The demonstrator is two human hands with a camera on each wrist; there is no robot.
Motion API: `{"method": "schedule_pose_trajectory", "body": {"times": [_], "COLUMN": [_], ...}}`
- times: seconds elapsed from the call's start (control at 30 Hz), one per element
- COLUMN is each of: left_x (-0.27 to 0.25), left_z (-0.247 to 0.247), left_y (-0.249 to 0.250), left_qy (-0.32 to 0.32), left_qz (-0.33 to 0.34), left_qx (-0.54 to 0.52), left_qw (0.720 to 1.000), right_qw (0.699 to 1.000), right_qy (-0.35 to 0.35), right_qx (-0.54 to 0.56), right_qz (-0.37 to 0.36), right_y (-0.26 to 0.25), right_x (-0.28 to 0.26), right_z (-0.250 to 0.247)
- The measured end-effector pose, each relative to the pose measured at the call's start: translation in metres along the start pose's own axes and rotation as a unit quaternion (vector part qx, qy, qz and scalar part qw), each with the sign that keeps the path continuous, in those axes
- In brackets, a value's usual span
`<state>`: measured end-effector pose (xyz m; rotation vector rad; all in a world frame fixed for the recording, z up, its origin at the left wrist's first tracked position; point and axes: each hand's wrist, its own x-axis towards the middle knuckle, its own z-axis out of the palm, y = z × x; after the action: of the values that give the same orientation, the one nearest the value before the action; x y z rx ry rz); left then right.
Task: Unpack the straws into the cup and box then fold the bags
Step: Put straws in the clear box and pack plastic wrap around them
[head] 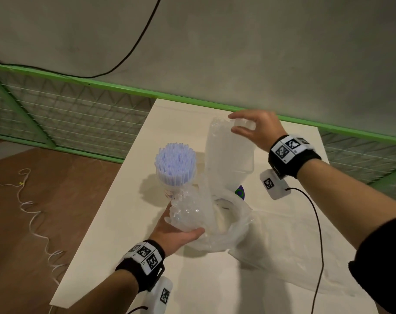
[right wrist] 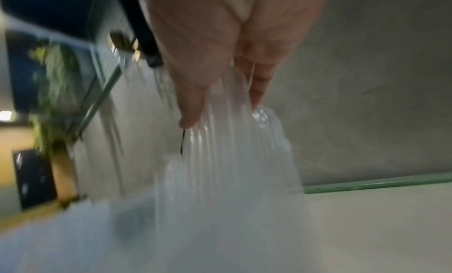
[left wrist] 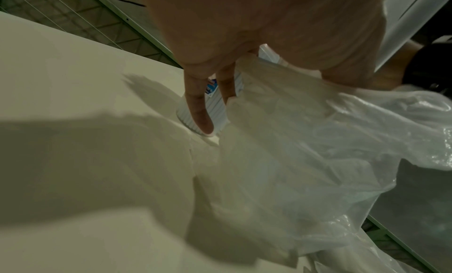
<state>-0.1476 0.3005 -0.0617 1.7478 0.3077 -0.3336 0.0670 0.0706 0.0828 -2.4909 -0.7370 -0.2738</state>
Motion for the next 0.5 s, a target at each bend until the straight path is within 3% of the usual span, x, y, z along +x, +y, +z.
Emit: {"method": "schedule_pose_trajectory", "body": {"times": [0.17,0.33,0.5], "left_x": [0.001,0.002,0.004], "left_z": [0.001,0.000,0.000], "left_y": [0.000,-0.001,-0.004], "left_qy": [-0.003,-0.003,-0.011], "left_qz": [-0.004,-0.006,-0.012], "left_qx": [0.007,0.011,0.012], "left_qw": [1.000,1.000,1.000], "right_qw": [0.975,0.947,0.934], "right_qy": [-0.149,-0.222,-0.250], "right_qx": [-0.140,-0.221,-0.248], "right_qz": [-0.083,-0.074,-0.062], "right_y": [0.017,0.018,0.016], "right_x": [-0.009,-0.021,-0.025], "right_z": [0.022,0.025,0.026]}}
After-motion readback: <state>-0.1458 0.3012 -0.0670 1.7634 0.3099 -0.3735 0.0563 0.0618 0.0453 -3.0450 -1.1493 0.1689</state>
